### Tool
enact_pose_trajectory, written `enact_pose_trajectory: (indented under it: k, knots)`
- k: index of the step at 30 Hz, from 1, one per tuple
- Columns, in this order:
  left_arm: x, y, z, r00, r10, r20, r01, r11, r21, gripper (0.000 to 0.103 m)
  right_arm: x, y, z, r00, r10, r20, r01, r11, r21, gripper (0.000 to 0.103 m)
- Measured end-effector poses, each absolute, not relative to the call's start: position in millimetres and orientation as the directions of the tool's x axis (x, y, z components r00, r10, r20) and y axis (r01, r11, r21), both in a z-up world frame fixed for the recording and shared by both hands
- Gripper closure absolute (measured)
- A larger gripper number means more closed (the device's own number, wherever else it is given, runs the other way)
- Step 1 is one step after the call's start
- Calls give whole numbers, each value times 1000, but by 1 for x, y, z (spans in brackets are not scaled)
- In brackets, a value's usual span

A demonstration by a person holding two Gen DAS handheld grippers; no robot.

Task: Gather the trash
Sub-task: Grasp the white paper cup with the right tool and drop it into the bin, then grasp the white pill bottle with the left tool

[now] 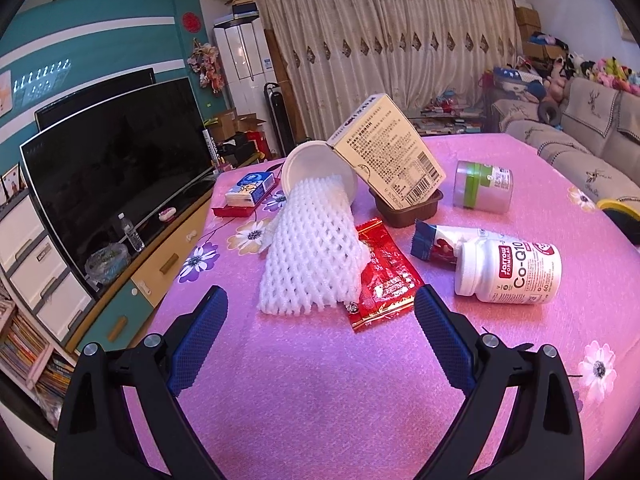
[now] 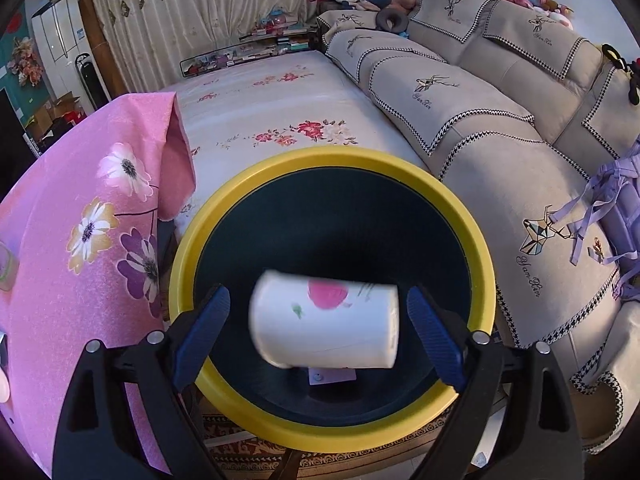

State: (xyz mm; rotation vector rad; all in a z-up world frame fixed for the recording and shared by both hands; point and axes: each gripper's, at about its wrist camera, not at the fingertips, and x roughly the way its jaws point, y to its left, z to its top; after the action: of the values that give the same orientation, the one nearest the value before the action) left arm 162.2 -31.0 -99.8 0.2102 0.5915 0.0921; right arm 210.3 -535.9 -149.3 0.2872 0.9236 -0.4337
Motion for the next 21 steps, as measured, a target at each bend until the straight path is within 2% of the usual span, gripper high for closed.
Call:
enact_pose_trajectory:
  k: [6,15,21]
  knots:
    - [166,-40,-103,819,131,-558,17,968,252,10,199,-535,-125,569,-243,-786,479,874,77,14]
    - [169,-75,-87,849,-23,-528,151,968,200,10,177,-522,-93,645,-247,-723,458,883,107,13]
    - [176,-82,-95,800,-110,-590,222,967,121,10,178,-516,-86,667,-232,-708,437,891,120,13]
